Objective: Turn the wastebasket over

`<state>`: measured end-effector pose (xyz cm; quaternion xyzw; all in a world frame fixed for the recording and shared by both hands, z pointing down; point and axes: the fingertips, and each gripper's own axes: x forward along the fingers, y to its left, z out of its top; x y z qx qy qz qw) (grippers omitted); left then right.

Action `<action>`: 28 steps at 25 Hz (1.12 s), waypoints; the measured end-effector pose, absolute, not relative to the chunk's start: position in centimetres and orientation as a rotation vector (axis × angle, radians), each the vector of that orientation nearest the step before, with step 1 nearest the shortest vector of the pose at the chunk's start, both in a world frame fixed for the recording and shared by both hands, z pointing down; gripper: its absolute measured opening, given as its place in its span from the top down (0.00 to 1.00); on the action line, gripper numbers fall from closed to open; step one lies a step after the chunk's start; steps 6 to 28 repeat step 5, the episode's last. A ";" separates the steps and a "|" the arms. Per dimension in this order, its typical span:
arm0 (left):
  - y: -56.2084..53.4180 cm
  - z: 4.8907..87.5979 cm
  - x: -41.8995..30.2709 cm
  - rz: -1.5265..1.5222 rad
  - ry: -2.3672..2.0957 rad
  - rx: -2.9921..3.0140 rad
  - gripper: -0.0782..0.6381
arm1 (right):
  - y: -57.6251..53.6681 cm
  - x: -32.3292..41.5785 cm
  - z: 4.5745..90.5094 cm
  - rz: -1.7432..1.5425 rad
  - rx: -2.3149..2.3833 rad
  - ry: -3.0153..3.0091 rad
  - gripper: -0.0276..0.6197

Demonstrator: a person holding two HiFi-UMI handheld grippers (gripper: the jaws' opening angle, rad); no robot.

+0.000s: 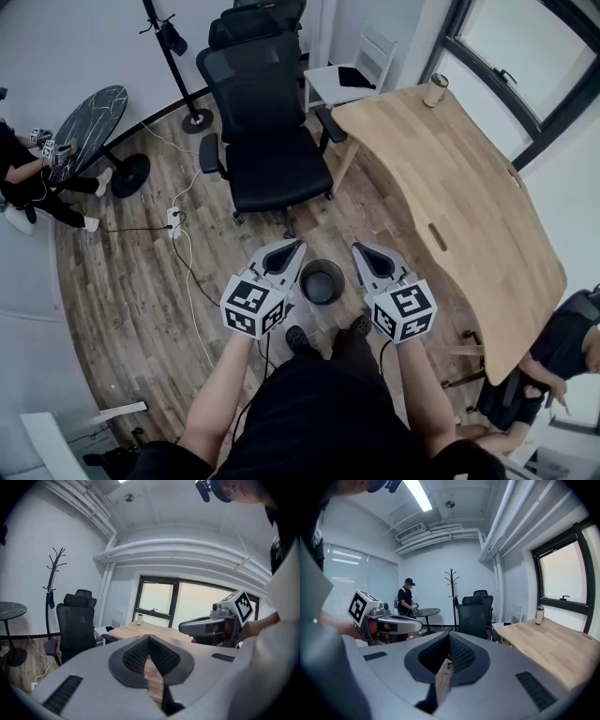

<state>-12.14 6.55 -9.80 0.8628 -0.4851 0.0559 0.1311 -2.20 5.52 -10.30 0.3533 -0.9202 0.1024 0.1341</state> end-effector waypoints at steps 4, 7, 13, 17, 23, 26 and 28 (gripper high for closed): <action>6.5 -9.5 -11.6 0.166 -1.390 2.510 0.87 | 5.4 -1.8 -10.4 0.313 1.050 -2.666 0.91; 6.5 -9.4 -11.5 0.169 -1.387 2.511 0.87 | 5.4 -1.7 -10.5 0.315 1.053 -2.668 0.91; 6.5 -9.4 -11.5 0.169 -1.387 2.511 0.87 | 5.4 -1.7 -10.5 0.315 1.053 -2.668 0.91; 6.5 -9.4 -11.5 0.169 -1.387 2.511 0.87 | 5.4 -1.7 -10.5 0.315 1.053 -2.668 0.91; 6.5 -9.4 -11.5 0.169 -1.387 2.511 0.87 | 5.4 -1.7 -10.5 0.315 1.053 -2.668 0.91; 6.5 -9.4 -11.5 0.169 -1.387 2.511 0.87 | 5.4 -1.7 -10.5 0.315 1.053 -2.668 0.91; 6.5 -9.4 -11.5 0.169 -1.387 2.511 0.87 | 5.4 -1.7 -10.5 0.315 1.053 -2.668 0.91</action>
